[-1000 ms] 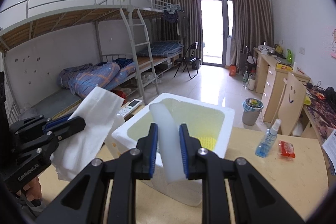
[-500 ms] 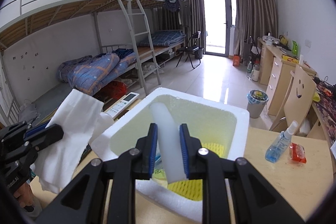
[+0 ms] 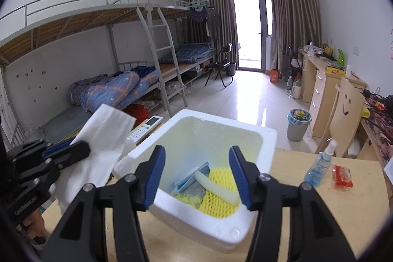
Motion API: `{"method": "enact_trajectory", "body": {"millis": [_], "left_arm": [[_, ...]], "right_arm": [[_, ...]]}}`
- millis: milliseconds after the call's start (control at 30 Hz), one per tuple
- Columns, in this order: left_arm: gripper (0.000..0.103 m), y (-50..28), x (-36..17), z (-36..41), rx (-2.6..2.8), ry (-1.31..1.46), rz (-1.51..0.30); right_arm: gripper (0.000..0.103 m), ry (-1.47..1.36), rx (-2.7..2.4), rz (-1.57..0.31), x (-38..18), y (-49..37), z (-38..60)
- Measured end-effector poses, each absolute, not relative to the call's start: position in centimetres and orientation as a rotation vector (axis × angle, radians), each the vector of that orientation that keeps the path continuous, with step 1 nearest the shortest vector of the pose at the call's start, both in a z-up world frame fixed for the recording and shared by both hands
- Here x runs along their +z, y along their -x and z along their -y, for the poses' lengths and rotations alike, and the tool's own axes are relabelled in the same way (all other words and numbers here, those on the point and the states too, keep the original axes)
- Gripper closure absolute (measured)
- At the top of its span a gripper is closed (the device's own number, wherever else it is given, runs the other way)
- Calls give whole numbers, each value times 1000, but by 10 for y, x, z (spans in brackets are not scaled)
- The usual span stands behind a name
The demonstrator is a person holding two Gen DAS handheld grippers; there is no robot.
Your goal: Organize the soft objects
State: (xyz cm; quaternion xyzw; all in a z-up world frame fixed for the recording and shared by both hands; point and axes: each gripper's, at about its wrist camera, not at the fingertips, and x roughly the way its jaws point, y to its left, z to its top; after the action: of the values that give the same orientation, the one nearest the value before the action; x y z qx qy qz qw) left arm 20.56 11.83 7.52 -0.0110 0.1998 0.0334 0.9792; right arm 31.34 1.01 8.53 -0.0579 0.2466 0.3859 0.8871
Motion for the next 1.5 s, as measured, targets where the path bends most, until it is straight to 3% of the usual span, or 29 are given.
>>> {"method": "enact_trajectory", "body": {"millis": [67,200,267,333,1167,1200,1233,1267,1333,1500], "left_arm": [[94,-208,77,-118,62,22,-404],[94,-216,80,-113,59,19,-409],[94,-220,81,-109,57,17,-413],[94,-225,81,-105,54,13,-417],[93,-301,70,-90,51,0,-524],[91,-302,70,-91,45,8,-520],[81,-303,70,-93,50,6,-517],[65,-304,69,-92,51,-2,-516],[43,-306,69,-93,56,0,-516],[23,-304,72,-86,50,-16,-493]], "right_arm": [[32,116,796,-496,89,-307,-2],[22,93,782,-468,95,-301,13],[8,85,771,-454,96,-299,19],[0,78,774,-434,97,-294,25],[1,55,690,-397,81,-270,78],[1,58,684,-396,79,-270,78],[1,63,681,-397,80,-269,78],[1,65,676,-394,80,-268,78],[1,56,666,-386,79,-266,82],[1,28,645,-395,73,-265,95]]}}
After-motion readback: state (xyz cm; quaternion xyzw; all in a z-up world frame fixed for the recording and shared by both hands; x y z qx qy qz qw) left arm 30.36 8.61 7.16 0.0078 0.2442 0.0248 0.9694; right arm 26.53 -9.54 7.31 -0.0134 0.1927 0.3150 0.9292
